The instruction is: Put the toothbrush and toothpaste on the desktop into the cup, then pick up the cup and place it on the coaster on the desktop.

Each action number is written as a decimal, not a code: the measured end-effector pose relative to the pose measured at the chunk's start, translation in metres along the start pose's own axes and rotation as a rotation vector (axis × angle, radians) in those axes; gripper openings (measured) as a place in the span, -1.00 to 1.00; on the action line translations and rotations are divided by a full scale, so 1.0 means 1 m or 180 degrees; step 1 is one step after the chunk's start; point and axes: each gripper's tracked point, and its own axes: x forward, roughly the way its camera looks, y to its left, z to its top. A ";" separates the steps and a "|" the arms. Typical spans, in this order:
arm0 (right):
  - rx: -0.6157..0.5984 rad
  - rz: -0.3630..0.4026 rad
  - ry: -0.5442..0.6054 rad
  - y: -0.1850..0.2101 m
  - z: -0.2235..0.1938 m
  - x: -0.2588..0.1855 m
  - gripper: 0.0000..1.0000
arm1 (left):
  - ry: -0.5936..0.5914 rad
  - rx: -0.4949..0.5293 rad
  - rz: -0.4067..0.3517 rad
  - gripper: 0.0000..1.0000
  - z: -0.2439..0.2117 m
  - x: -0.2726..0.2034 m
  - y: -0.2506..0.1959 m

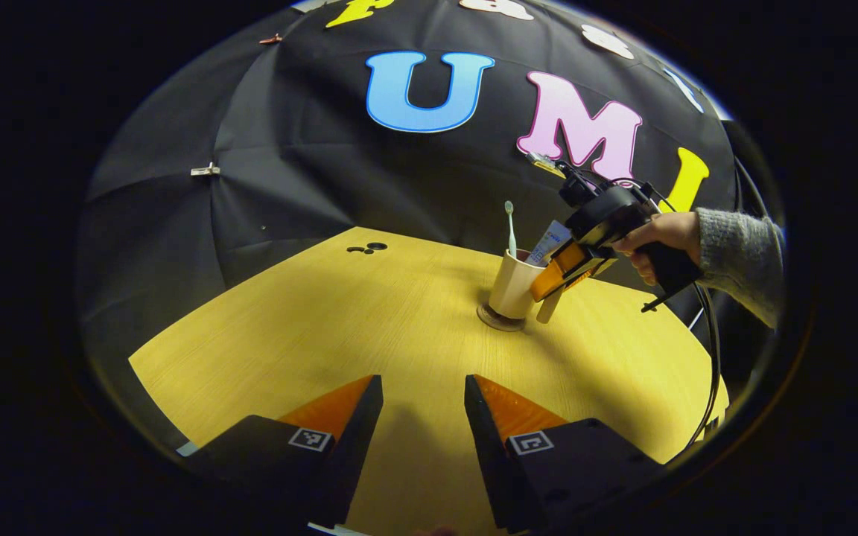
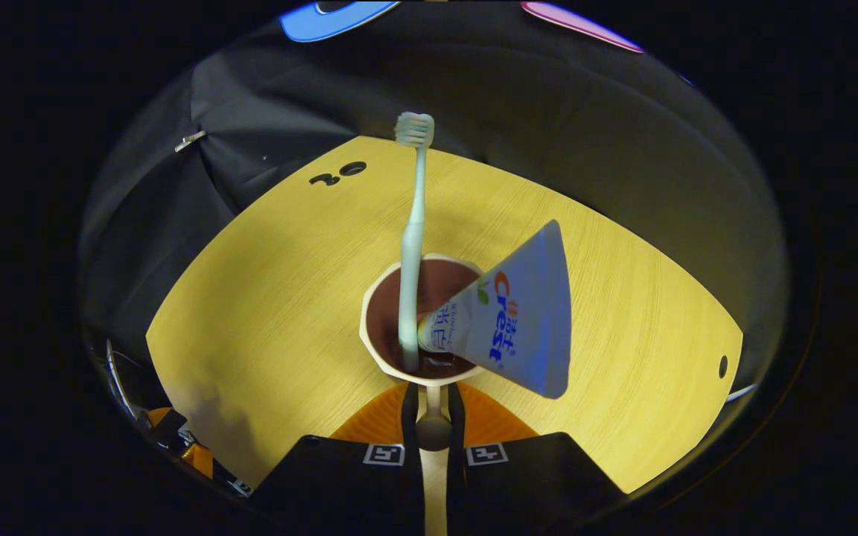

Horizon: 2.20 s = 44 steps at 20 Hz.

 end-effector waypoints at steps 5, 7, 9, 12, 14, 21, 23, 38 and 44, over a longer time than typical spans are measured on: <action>-0.0077 -0.0026 0.0101 0.002 -0.001 0.003 -0.70 | -0.0034 -0.0041 0.0026 0.43 0.001 -0.001 0.002; -0.0061 -0.0027 0.0123 0.002 -0.002 0.005 -0.70 | -0.0044 -0.0049 0.0024 0.43 0.001 0.000 0.002; -0.0062 -0.0029 0.0152 0.003 -0.004 0.005 -0.70 | -0.0038 -0.0043 0.0033 0.43 0.000 0.000 0.003; -0.0054 -0.0056 0.0166 0.002 -0.003 0.005 -0.56 | -0.0047 -0.0049 0.0046 0.43 0.000 0.001 0.002; -0.0049 -0.0053 0.0179 0.003 -0.005 0.005 -0.48 | -0.0050 -0.0052 0.0051 0.43 0.001 0.000 0.002; 0.0196 0.0051 -0.0010 0.003 0.001 -0.009 -0.19 | -0.0032 0.0017 0.0040 0.43 0.007 0.000 -0.003; 0.0229 0.0061 -0.0104 -0.001 0.000 -0.017 -0.02 | -0.0039 0.0047 0.0036 0.43 0.013 -0.001 -0.005; 0.0681 -0.0179 -0.1909 -0.032 0.016 -0.212 0.28 | -0.0333 0.0317 -0.0364 0.65 0.117 -0.013 -0.081; 0.0763 -0.0296 -0.2067 -0.031 -0.023 -0.271 0.33 | -0.0453 0.0425 -0.0494 0.65 0.160 -0.037 -0.121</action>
